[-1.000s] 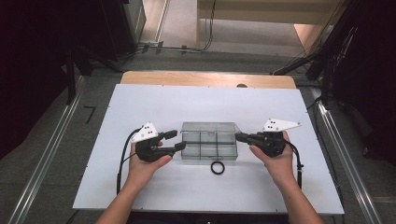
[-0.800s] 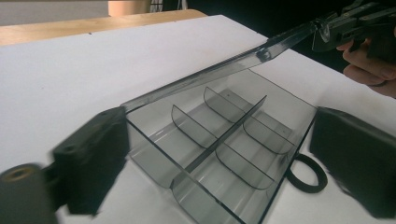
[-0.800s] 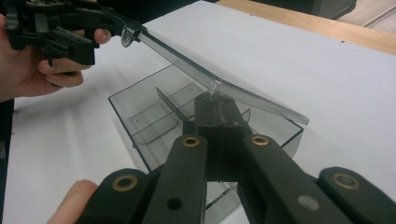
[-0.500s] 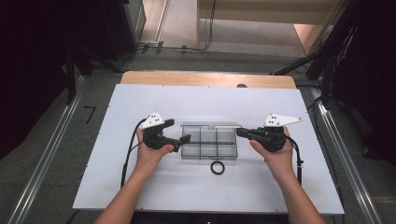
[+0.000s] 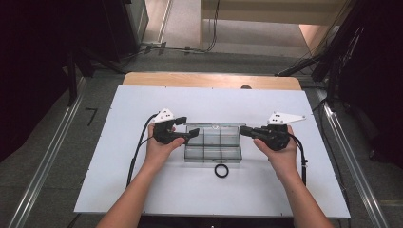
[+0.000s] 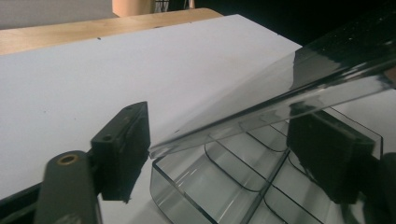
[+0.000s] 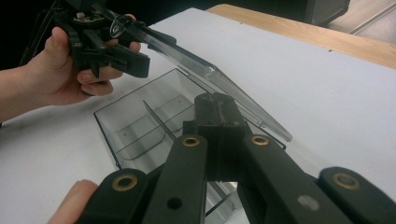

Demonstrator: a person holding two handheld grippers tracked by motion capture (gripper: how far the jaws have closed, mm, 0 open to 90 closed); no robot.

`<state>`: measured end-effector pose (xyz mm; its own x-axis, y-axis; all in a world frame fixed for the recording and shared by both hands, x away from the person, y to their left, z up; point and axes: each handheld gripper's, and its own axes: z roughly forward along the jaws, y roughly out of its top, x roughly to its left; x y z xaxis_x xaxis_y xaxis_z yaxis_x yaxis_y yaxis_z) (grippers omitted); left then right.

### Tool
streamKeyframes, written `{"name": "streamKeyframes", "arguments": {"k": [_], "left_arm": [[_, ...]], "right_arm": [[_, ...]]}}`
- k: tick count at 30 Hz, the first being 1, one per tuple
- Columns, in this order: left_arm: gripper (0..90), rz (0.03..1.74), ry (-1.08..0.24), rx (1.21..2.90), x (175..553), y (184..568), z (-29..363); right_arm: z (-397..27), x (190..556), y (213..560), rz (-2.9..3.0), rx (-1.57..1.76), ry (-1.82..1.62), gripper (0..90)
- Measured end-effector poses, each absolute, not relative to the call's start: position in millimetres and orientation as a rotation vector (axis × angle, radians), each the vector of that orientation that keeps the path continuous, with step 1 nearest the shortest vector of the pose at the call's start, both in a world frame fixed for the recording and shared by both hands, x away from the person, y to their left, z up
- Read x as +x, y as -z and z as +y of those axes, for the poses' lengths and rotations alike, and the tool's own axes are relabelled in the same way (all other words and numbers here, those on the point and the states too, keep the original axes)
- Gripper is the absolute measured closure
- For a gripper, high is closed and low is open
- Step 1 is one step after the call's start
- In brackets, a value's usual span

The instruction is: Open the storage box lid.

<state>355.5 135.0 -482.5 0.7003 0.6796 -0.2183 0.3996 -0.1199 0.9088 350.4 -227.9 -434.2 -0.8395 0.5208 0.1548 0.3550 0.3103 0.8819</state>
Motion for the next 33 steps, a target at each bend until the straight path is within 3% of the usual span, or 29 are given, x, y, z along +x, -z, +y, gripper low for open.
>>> {"name": "streamKeyframes", "arguments": {"k": [10,17,25,29,33], "left_arm": [[48.1,0.890,-0.318,1.717,357,482,137],[51.2,0.875,-0.328,1.728,356,482,138],[52.8,0.874,-0.327,1.723,357,482,139],[54.0,0.876,-0.326,1.717,357,482,139],[54.3,0.877,-0.322,1.712,358,482,139]], "right_arm": [[-229,354,432,2.410,0.829,-1.542,87.9],[-233,355,433,2.424,0.822,-1.523,87.8],[-235,359,442,2.449,0.859,-1.465,65.7],[-234,365,446,2.429,0.901,-1.467,48.7],[-233,372,450,2.405,0.955,-1.487,22.9]]}}
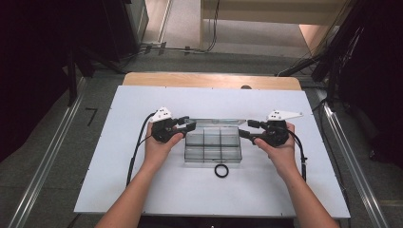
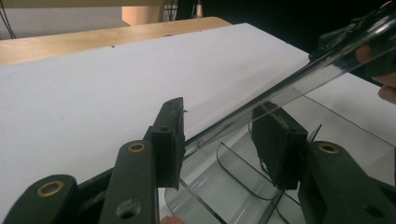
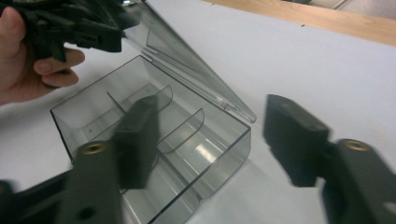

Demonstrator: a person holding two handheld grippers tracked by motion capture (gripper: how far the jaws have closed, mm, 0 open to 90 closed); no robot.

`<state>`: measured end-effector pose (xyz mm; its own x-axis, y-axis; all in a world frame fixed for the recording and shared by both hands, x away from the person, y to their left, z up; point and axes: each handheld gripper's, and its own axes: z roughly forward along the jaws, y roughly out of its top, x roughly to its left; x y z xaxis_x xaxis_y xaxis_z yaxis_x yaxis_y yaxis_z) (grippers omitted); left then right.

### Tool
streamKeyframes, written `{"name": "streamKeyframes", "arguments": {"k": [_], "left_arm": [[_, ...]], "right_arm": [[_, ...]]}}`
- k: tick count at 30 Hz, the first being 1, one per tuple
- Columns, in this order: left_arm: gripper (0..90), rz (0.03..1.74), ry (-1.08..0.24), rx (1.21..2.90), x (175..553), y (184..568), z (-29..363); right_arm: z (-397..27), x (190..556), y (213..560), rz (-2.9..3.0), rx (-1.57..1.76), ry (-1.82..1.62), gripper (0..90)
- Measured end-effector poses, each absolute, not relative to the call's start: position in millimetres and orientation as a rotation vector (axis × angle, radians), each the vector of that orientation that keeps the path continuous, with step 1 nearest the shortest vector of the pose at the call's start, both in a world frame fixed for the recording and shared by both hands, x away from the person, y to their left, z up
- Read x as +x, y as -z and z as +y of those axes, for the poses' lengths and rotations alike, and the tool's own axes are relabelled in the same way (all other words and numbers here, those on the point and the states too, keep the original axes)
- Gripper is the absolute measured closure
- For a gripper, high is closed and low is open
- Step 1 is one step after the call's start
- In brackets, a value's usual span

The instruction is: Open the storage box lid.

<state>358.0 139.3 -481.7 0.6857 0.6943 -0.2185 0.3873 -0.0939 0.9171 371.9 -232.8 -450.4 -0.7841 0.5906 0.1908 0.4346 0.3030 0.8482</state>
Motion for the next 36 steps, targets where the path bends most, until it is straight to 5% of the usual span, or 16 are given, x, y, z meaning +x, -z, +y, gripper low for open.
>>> {"name": "streamKeyframes", "arguments": {"k": [2,7,23,36], "left_arm": [[54.7,0.876,-0.322,1.712,358,482,140],[55.9,0.883,-0.321,1.705,360,482,140],[58.9,0.895,-0.298,1.689,366,481,141],[64.0,0.907,-0.273,1.665,367,482,144]], "right_arm": [[-230,376,454,2.419,0.993,-1.492,3.1],[-227,384,459,2.420,1.020,-1.541,0.0],[-213,397,470,2.351,0.988,-1.521,53.0],[-212,399,471,2.334,1.017,-1.515,65.1]]}}
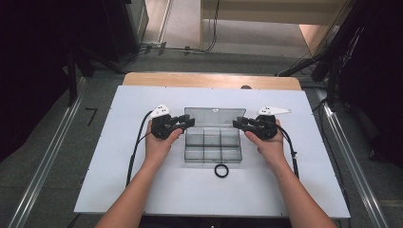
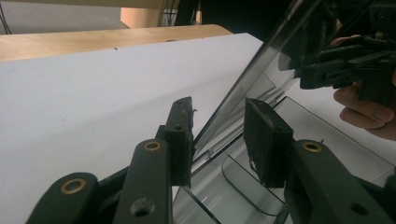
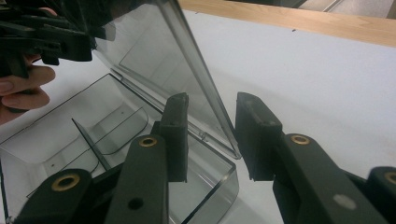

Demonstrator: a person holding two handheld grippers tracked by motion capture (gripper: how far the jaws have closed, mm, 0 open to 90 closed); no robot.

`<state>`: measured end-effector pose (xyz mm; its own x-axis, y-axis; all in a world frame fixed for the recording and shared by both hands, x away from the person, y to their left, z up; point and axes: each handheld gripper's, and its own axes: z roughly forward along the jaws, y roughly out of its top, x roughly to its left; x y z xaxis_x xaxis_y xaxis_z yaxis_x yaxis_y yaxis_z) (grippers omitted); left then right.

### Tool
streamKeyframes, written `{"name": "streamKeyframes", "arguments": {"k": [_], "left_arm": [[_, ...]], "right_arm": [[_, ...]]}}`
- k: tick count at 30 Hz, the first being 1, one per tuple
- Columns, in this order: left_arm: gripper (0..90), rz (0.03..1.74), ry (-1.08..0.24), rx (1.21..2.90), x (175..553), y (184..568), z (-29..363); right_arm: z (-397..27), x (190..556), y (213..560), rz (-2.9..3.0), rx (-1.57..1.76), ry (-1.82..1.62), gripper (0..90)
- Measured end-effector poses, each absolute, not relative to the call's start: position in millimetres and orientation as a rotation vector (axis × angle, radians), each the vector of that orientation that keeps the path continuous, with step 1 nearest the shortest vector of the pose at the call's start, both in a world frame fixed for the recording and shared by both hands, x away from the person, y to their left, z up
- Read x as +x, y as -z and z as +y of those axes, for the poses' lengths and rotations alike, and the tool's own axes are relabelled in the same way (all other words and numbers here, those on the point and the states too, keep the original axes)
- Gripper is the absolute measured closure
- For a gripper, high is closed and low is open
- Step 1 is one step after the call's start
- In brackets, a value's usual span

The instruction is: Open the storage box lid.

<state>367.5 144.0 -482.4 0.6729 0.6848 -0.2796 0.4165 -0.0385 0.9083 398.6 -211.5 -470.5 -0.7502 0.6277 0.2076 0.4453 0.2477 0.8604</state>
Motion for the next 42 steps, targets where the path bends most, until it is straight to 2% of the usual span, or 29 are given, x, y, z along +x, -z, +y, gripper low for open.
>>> {"name": "streamKeyframes", "arguments": {"k": [13,42], "left_arm": [[74.6,0.928,-0.201,1.667,366,486,150],[76.2,1.025,-0.142,1.586,379,491,149]], "right_arm": [[-214,395,471,2.391,1.050,-1.503,75.8],[-212,403,478,2.318,1.181,-1.549,75.2]]}}
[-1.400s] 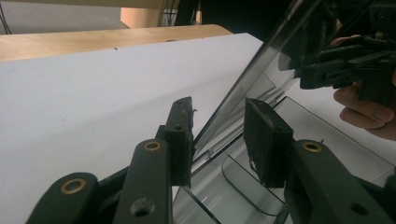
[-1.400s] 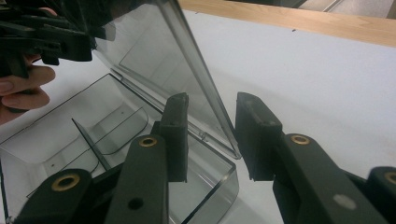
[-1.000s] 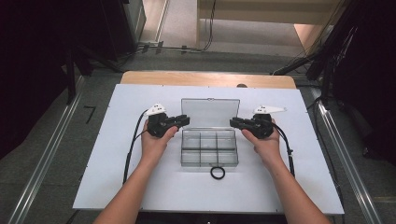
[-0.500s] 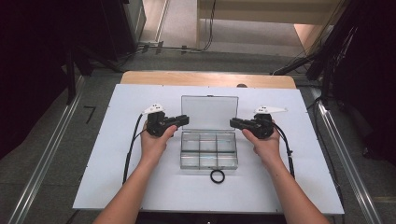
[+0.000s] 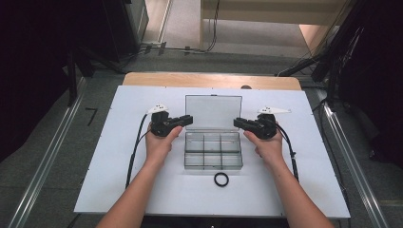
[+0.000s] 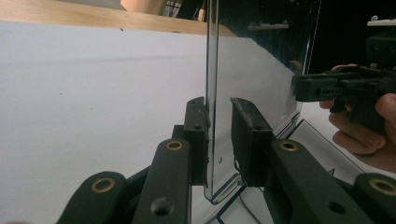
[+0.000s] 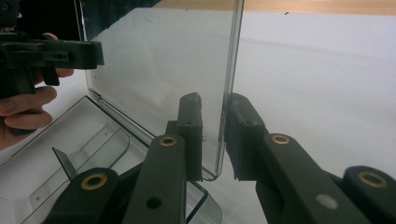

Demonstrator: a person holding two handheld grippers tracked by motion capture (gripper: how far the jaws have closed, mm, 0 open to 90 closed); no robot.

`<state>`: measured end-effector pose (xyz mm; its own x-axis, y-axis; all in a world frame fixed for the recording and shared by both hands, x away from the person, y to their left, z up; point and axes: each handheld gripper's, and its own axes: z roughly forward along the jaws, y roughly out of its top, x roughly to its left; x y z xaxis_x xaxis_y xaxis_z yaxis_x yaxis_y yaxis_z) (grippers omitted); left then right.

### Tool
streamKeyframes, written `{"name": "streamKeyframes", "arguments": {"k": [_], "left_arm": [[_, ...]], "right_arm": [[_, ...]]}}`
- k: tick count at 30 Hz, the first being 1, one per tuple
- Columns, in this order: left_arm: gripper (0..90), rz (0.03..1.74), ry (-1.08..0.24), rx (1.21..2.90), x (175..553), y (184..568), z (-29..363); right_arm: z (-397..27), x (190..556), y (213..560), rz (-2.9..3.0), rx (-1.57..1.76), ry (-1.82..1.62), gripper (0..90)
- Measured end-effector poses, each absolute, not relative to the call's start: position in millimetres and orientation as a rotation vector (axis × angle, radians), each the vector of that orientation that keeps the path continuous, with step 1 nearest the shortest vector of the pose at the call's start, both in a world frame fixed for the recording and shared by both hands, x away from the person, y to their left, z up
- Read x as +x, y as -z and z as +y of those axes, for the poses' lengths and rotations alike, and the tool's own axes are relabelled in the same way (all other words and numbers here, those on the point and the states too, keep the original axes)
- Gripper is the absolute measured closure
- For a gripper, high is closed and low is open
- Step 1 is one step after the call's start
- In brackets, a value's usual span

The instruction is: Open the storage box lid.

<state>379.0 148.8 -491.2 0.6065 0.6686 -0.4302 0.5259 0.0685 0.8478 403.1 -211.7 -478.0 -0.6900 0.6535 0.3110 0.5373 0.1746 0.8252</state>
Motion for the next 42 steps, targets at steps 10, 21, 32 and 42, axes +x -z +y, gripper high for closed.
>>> {"name": "streamKeyframes", "arguments": {"k": [10,21,32,42], "left_arm": [[75.5,1.051,-0.119,1.574,382,494,149],[71.5,1.076,-0.116,1.575,385,499,147],[65.6,1.114,-0.109,1.587,389,504,144],[61.6,1.152,-0.106,1.594,391,507,143]], "right_arm": [[-214,407,483,2.318,1.236,-1.596,75.0],[-215,412,489,2.319,1.278,-1.629,72.7],[-213,414,493,2.306,1.335,-1.608,68.1],[-213,416,496,2.314,1.368,-1.589,64.3]]}}
